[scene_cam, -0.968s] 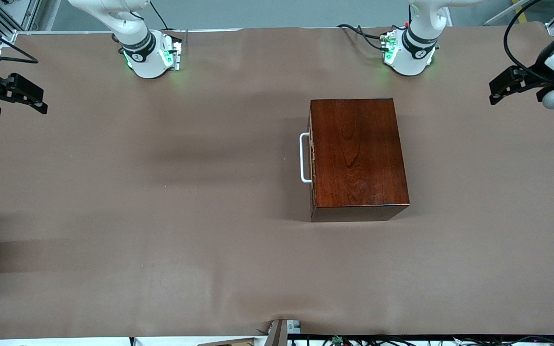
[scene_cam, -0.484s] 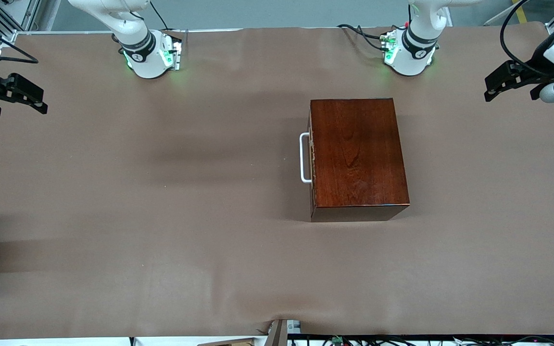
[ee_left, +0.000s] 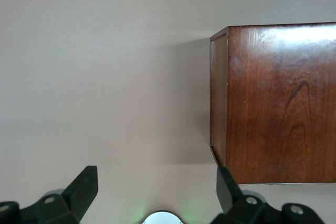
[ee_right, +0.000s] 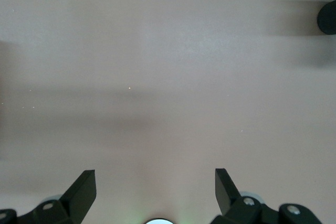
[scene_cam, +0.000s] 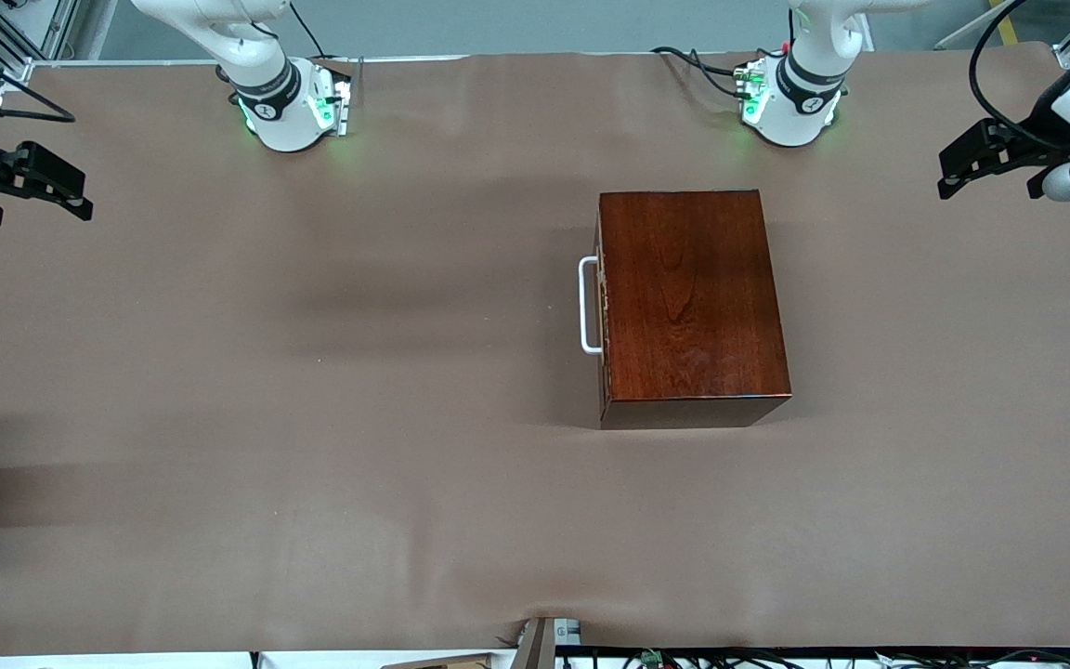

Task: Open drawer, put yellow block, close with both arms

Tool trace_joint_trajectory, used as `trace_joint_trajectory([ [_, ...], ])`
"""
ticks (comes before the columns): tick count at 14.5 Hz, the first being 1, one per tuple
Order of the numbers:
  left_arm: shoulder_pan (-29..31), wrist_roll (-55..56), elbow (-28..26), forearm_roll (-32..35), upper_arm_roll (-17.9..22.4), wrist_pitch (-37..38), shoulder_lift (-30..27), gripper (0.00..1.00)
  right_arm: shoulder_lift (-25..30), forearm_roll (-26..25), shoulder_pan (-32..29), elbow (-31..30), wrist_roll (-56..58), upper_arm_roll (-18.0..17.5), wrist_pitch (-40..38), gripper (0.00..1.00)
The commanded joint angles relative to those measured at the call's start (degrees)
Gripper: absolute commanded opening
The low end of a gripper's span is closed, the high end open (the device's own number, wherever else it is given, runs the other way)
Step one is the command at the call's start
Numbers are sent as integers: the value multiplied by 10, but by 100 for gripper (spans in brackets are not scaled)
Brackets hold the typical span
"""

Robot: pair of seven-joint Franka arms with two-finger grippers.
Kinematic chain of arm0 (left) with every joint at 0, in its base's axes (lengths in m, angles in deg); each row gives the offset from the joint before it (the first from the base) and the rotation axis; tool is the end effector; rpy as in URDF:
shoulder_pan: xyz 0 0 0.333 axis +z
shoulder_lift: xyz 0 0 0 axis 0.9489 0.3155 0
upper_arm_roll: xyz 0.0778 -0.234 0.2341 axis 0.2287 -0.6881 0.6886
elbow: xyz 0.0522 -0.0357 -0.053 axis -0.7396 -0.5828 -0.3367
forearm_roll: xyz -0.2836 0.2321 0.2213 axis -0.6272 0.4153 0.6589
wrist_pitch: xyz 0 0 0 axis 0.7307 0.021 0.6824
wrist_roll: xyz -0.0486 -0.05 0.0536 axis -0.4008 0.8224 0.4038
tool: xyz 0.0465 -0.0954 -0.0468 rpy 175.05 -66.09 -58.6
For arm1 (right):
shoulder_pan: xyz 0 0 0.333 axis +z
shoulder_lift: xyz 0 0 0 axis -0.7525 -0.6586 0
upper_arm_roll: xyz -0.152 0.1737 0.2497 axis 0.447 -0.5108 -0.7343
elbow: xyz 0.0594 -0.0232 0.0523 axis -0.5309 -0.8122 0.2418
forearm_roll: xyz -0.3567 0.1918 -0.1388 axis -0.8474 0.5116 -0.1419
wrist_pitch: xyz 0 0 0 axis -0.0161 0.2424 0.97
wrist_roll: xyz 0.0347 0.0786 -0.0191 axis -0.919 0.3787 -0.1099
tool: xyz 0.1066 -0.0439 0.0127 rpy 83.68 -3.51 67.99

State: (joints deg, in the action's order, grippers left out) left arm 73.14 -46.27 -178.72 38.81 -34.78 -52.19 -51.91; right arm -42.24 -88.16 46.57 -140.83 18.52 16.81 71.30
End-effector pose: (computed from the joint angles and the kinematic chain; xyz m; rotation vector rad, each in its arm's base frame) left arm 0.5425 -0.0562 0.6813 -3.1216 0.0369 0.0452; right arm 0.5682 0.0166 0.6889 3.1244 0.1116 -0.0706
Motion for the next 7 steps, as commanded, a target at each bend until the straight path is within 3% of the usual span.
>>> trace_joint_trajectory([
  [1, 10, -15, 13, -2, -2, 6, 9, 100, 2, 10, 0, 1, -10, -2, 0, 100],
  [7, 10, -15, 14, 15, 0, 17, 9, 100, 2, 10, 0, 0, -10, -2, -1, 100],
])
